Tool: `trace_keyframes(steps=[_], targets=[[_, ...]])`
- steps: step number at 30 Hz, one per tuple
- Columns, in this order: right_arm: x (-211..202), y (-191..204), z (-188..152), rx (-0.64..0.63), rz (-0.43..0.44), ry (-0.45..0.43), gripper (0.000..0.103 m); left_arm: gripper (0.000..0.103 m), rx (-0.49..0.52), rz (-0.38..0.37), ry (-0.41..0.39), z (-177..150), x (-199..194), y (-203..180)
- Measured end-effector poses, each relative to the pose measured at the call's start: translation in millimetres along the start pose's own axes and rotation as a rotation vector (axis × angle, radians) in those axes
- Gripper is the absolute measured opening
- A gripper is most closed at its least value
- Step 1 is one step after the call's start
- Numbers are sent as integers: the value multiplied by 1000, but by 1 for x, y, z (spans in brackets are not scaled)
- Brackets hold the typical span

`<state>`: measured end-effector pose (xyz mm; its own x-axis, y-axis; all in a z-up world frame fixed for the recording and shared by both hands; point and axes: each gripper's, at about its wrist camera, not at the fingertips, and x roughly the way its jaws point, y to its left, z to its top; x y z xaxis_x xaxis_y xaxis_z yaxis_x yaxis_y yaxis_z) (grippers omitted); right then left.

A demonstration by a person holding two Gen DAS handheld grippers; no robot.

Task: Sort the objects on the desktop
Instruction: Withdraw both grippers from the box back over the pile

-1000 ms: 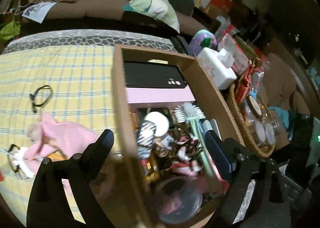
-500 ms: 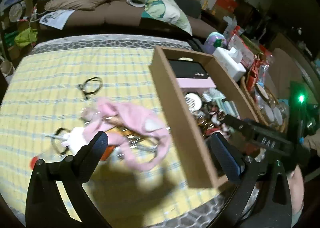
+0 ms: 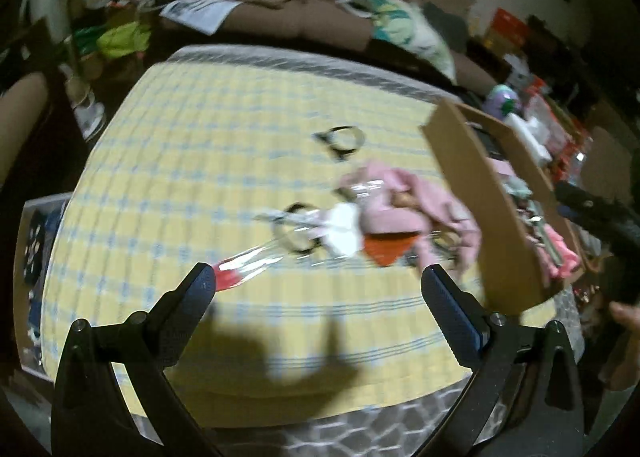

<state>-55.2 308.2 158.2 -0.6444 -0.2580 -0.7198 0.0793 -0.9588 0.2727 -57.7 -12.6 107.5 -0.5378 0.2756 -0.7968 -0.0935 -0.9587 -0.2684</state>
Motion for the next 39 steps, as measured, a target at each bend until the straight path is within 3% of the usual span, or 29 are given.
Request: trace_keyframes(steps=[5,12,27,39], targets=[[29,51,-3,-99,49,30,103,103,-43,20,-3,-7,10,34],[82,99,-18,-240,-3,103,103,103,25,66,-11,-5,23,35],[128,102,-24,-219,-20,156,103,103,16,94,15,11,47,54],[142,97,-26,-223,-25,172,101,103,16,91,28,11,55,50]])
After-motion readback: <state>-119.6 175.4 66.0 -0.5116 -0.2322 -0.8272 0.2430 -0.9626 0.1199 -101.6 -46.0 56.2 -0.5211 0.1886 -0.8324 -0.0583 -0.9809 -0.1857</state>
